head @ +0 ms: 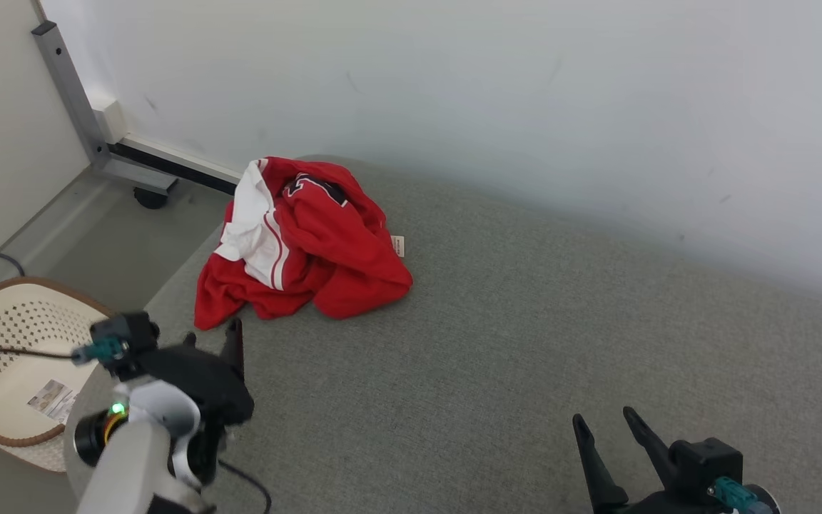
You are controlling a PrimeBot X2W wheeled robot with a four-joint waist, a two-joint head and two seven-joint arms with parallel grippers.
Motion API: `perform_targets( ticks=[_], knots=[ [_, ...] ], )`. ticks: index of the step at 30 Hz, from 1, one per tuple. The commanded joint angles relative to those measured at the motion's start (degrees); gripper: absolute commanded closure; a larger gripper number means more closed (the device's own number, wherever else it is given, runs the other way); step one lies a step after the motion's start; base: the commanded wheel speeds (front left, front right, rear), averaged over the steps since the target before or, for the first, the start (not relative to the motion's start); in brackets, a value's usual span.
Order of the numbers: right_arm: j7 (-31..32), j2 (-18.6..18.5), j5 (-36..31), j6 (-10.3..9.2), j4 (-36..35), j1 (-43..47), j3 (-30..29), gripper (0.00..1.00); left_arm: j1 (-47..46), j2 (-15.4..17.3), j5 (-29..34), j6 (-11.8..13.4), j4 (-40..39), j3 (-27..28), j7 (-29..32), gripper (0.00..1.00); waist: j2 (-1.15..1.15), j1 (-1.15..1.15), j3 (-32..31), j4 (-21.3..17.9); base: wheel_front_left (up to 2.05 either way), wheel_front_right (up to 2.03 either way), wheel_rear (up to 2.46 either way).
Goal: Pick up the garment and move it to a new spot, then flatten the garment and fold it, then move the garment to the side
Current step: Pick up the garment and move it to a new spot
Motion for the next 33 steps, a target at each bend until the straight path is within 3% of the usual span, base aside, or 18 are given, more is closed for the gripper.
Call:
perform_targets(
  ticks=[1,7,15,23,27,28,29,30,33],
  knots=[
    [0.87,-0.09,-1.10,0.20,-1.52,-0.05,-0.11,0.00,-3.61,-0.11,-1.32,0.20,1.13,0.60,1.24,0.00,-0.01,-0.01,4.50,-4.91,0.00,0.00,0.00],
    [5.46,-0.09,-5.07,0.20,-8.55,-0.23,-0.87,0.00,-16.04,1.62,-4.89,2.16,6.86,2.78,8.62,0.00,-0.01,-0.01,11.21,-11.20,0.00,0.00,0.00],
    [8.67,-0.08,-6.98,0.20,-15.29,-1.23,0.08,0.00,-26.14,4.56,-6.20,4.19,13.17,3.96,13.38,0.00,-0.01,-0.01,17.70,-16.45,0.00,0.00,0.00],
    [8.98,-0.05,-7.50,0.20,-16.47,-1.59,1.48,0.00,-28.49,7.87,-4.92,7.14,17.16,3.88,13.42,0.00,-0.01,-0.01,19.93,-18.94,0.00,0.00,0.00],
    [9.31,-0.05,-7.54,0.20,-16.60,-1.16,1.92,0.00,-28.15,8.83,-5.76,6.62,17.98,4.78,11.47,0.00,-0.01,-0.01,19.65,-20.03,0.00,0.00,0.00],
    [9.29,-0.05,-7.56,0.20,-16.72,-1.08,1.85,0.00,-27.99,9.09,-5.38,6.41,18.01,4.48,10.71,0.51,-0.01,-0.01,19.52,-20.13,0.00,0.00,0.00],
    [9.37,-0.04,-7.61,0.20,-16.74,-1.10,1.69,0.00,-27.84,9.13,-5.11,5.98,17.81,4.22,9.54,0.86,-0.01,-0.01,19.27,-20.11,0.00,0.00,0.00],
    [9.53,-0.05,-7.67,0.20,-16.74,-1.12,1.56,0.00,-27.73,9.14,-4.89,5.73,17.82,3.88,8.98,1.00,-0.01,-0.01,18.98,-20.05,0.00,0.00,0.00],
    [9.55,-0.04,-7.52,0.20,-15.98,-1.06,1.62,0.00,-27.12,9.14,-4.45,4.72,17.97,3.28,6.73,1.00,-0.01,-0.01,16.96,-19.89,0.00,0.00,0.00]
  ],
)
